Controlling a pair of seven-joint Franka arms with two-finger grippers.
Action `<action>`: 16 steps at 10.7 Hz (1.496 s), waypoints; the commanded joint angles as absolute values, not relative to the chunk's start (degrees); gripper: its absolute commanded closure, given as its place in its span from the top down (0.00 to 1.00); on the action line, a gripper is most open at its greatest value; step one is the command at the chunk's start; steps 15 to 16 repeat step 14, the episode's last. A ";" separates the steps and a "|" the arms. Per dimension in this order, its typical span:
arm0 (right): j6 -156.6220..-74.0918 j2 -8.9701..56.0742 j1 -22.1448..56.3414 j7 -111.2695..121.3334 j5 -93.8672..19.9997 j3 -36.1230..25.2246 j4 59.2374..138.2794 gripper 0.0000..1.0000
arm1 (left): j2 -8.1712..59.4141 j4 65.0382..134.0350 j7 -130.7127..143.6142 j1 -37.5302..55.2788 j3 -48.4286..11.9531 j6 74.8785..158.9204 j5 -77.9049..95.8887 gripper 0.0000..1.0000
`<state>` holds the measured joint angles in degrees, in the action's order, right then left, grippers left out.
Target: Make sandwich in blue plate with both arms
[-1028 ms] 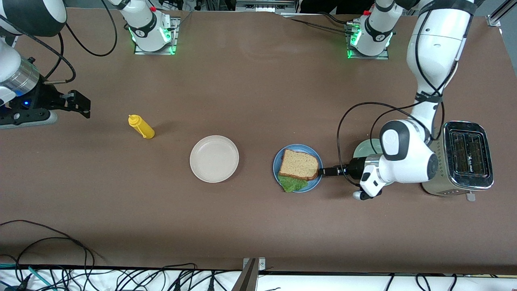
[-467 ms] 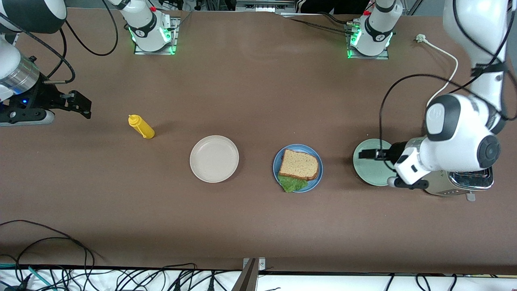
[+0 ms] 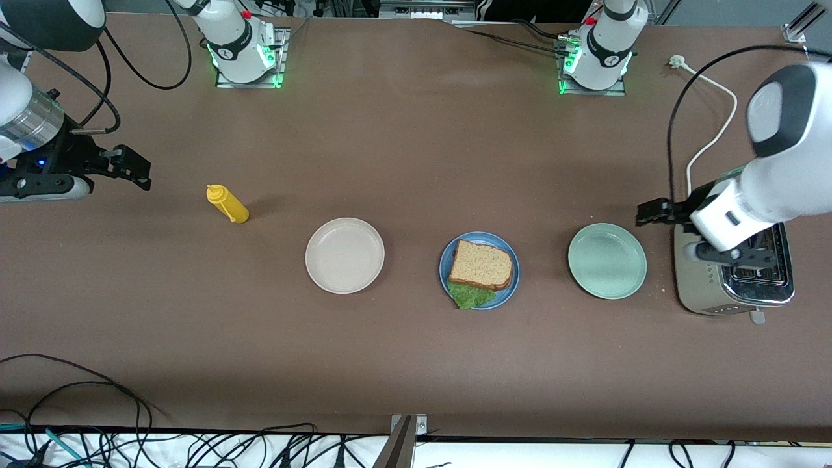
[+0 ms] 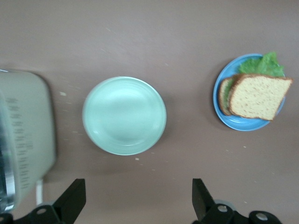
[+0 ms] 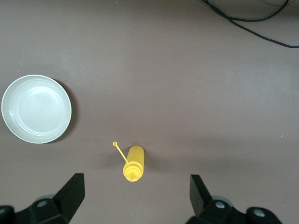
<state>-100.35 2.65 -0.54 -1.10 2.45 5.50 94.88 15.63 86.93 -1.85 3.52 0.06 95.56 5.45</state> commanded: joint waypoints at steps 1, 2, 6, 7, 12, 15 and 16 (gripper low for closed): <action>-99.93 2.11 -0.97 -1.76 0.44 5.80 94.66 1.00 | 4.69 89.30 -2.29 2.47 -0.26 96.67 0.97 1.00; -99.93 2.02 -0.97 -1.76 0.18 5.80 94.66 1.00 | 3.01 89.99 -2.37 2.37 -0.35 96.77 0.71 1.00; -99.49 2.11 -0.97 -1.76 0.26 5.80 94.66 1.00 | -2.37 91.59 -1.58 1.24 -0.35 92.75 0.62 1.00; -99.49 2.11 -0.97 -1.76 0.26 5.80 94.66 1.00 | -2.37 90.89 -1.41 0.97 -0.26 90.20 0.01 1.00; -99.49 2.11 -1.14 -1.76 0.18 5.80 94.66 1.00 | -2.29 89.56 0.17 0.88 -0.70 85.43 -4.04 1.00; -99.49 2.02 -1.14 -1.76 0.18 5.89 94.66 1.00 | -2.28 89.65 0.44 0.79 -0.79 83.51 -3.96 1.00; -99.49 2.02 -1.14 -1.76 0.18 5.89 94.66 1.00 | -2.28 89.65 0.44 0.79 -0.79 83.51 -3.96 1.00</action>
